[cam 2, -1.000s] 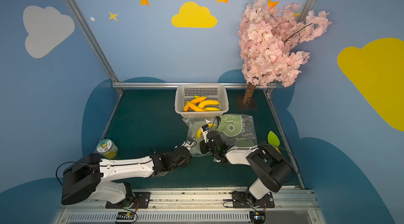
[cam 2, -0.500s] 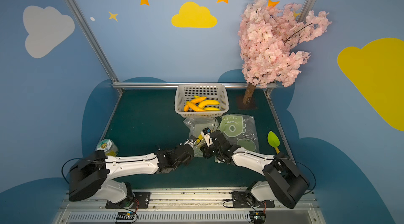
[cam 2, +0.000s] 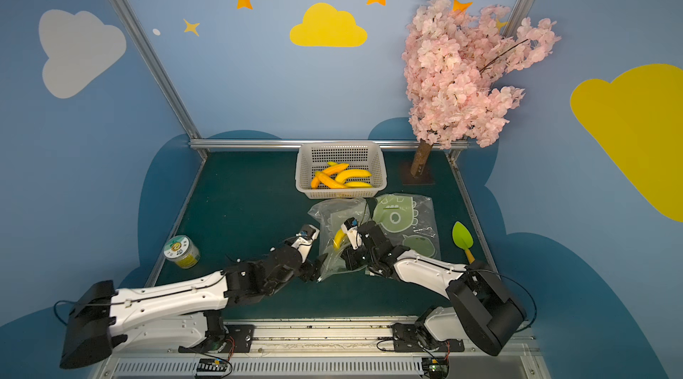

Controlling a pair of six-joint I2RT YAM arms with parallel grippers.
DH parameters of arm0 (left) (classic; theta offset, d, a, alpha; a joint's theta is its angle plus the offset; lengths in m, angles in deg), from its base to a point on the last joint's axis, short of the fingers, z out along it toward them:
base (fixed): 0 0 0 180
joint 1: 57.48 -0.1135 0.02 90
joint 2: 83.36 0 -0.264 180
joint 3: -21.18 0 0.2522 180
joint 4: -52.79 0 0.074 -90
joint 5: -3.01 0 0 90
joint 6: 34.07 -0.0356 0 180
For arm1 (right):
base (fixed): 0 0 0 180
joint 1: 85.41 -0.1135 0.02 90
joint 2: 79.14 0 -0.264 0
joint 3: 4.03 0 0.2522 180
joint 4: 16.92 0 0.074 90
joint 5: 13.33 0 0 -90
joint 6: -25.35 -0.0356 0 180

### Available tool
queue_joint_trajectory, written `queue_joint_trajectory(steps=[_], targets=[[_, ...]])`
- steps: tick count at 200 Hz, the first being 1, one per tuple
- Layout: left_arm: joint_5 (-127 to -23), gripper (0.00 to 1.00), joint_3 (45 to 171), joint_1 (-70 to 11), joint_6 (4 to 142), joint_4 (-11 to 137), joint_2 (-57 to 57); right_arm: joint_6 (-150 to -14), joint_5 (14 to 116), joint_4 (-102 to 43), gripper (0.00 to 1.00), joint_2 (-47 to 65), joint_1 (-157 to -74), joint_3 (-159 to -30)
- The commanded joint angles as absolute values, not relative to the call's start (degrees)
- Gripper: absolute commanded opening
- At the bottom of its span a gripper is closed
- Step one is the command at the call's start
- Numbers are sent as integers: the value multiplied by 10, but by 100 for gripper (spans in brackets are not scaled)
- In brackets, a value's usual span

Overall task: Open the zip-top bag and take out the banana
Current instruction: Pick up the banana from the zipper food storage bag.

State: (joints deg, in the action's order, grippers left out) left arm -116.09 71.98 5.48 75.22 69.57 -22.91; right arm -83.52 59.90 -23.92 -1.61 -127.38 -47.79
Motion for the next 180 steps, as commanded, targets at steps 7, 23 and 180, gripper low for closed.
queue_joint_trajectory(steps=[7, 23, 180], targets=[[-1098, 79, 691, -34, 796, 719, -263, -828, 549, -190, 0, -35, -1274, -438], [-1042, 79, 686, -90, 808, 712, -236, -827, 532, -159, 0, -49, -1275, -421], [-826, 86, 618, -275, 992, 369, -44, -816, 497, -106, 0, -67, -1279, -375]])
